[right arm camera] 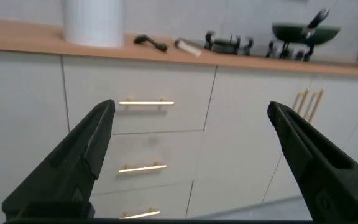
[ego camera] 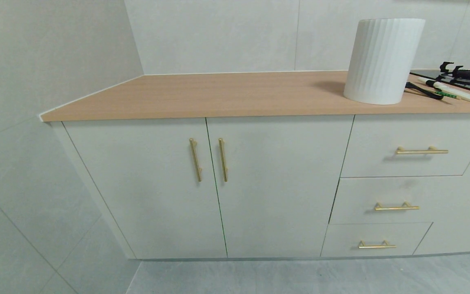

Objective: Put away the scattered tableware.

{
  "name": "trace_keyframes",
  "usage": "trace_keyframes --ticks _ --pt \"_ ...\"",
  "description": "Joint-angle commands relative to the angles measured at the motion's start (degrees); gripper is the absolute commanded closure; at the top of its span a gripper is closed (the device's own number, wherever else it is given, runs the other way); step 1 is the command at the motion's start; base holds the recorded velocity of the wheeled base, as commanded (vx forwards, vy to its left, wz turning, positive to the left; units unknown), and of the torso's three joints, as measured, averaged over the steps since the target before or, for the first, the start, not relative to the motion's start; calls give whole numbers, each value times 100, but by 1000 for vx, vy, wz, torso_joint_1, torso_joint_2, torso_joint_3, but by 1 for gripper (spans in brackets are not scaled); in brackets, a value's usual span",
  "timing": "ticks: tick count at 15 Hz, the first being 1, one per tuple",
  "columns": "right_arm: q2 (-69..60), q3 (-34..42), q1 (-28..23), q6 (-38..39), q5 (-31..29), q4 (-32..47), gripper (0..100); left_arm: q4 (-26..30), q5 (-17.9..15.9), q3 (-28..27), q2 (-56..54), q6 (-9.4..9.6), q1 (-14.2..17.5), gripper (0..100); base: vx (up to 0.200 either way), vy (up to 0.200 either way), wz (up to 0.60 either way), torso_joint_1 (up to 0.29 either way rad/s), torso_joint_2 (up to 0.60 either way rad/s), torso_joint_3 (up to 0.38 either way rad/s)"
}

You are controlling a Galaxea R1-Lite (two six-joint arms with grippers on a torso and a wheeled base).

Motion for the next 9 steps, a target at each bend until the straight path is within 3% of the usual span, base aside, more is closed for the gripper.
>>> trace_keyframes --ticks 1,2,4,6,7,9 --pt "-1085 -5 -336 56 309 250 0 57 -177 20 -487 17 489 0 0 0 0 0 0 0" --pt "-1085 22 -336 196 309 250 0 118 -388 82 -636 43 542 0 0 0 0 0 0 0" --pt "-1085 707 -336 759 546 276 0 110 -344 486 -636 -36 551 0 0 0 0 0 0 0" --pt "-1085 1577 -336 1084 968 223 0 -101 -458 1128 -636 -1 551 0 0 0 0 0 0 0" --pt "-1085 1876 -336 1365 1162 276 0 -558 -819 1602 -636 -1 551 0 0 0 0 0 0 0" --pt "-1085 1876 -336 1638 1619 698 0 -1051 -1232 2253 -636 25 551 0 0 0 0 0 0 0"
